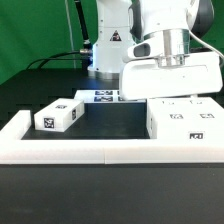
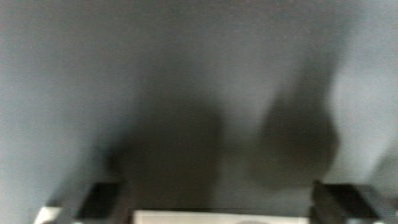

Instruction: Assemble cabinet

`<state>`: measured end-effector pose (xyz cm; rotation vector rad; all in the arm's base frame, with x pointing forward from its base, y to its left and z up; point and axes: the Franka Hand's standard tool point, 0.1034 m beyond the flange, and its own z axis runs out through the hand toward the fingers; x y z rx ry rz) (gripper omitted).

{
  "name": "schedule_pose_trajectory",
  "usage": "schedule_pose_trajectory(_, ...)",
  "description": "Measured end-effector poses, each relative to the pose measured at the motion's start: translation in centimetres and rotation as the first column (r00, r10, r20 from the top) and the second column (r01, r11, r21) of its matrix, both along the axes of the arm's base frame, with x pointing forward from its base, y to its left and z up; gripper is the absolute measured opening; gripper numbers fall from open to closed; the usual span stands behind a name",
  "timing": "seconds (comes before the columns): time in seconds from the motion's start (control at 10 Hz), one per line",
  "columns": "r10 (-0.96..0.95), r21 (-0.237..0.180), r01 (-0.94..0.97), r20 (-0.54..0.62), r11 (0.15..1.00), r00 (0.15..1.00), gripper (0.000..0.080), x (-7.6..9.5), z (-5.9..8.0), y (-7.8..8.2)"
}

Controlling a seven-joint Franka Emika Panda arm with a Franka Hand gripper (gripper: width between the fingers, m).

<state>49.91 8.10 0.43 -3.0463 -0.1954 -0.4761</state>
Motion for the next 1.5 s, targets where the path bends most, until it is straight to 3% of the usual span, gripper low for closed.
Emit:
schedule_pose_trajectory(0.2, 0.011, -0.002, -0.011, -0.002, 1.0, 1.0, 0.018, -0.1, -0.1, 0.2)
schedule_pose_trajectory(0.3, 0.023, -0.005, -0.023, -0.003, 1.0, 1.0, 0.018, -0.2, -0.1, 0.3)
schedule_pose_trajectory(0.4, 0.039, -0.01, -0.039, -0.005, 0.999, 0.999, 0.0044, -0.3, -0.1, 0.4)
schedule_pose_trajectory(0.9, 0.062, -0.018, -0.062, -0.005, 0.998, 0.998, 0.0002, -0.2, 0.0, 0.3)
schedule_pose_trajectory(1.0, 0.071, -0.02, -0.072, -0.024, 0.997, 0.997, 0.0002, -0.3, 0.9, 0.1)
schedule_pose_trajectory(1.2, 0.08, -0.023, -0.081, -0.037, 0.996, 0.996, 0.0002, 0.1, 4.1, -0.1)
schedule_pose_trajectory(1.5, 0.107, -0.031, -0.109, -0.042, 0.994, 0.993, 0.0002, 0.9, 7.0, -0.7)
